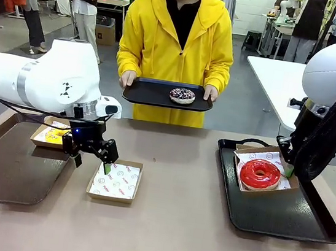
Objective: Individually package the donuts and arrange them on the tray.
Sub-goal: Place the picked Paper togo box on the Handle tray while simultaneously picking up another Paper togo box from the table with the other hand.
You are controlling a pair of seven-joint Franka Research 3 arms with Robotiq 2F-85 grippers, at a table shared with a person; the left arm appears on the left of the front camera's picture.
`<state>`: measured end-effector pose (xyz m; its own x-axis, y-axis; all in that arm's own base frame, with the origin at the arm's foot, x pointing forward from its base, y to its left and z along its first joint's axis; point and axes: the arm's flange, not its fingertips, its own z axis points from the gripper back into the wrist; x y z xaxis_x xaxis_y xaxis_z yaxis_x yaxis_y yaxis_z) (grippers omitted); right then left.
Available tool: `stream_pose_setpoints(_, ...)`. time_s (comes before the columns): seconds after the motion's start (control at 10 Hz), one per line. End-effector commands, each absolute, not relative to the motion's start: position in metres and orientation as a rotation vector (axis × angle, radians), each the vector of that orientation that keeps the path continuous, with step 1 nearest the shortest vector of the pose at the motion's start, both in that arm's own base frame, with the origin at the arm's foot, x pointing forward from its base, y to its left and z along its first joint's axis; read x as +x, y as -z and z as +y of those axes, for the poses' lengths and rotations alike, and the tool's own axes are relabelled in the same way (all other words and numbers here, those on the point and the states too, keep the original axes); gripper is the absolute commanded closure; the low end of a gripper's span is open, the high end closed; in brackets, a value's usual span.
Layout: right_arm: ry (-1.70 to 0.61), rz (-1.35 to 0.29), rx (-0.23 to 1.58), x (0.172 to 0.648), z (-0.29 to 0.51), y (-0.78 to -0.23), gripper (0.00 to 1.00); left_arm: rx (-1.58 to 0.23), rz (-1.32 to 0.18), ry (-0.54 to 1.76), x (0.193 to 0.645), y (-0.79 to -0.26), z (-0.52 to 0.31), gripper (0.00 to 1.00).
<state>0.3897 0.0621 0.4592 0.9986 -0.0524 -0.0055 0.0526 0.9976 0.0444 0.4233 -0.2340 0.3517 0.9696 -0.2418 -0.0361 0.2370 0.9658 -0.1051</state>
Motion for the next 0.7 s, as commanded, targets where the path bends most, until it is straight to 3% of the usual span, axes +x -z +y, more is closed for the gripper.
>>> stream_pose_setpoints(0.0, 0.063, 0.001, 0.045, 0.3904, 0.0642, -0.4615, 0.99, -0.099, 0.06, 0.253, 0.424, -0.3557, -0.2344, 0.0)
stream_pose_setpoints(0.6, 0.053, 0.004, 0.045, 0.3897, 0.0621, -0.4592, 0.99, -0.099, 0.056, 0.243, 0.4237, -0.3535, -0.2345, 0.0)
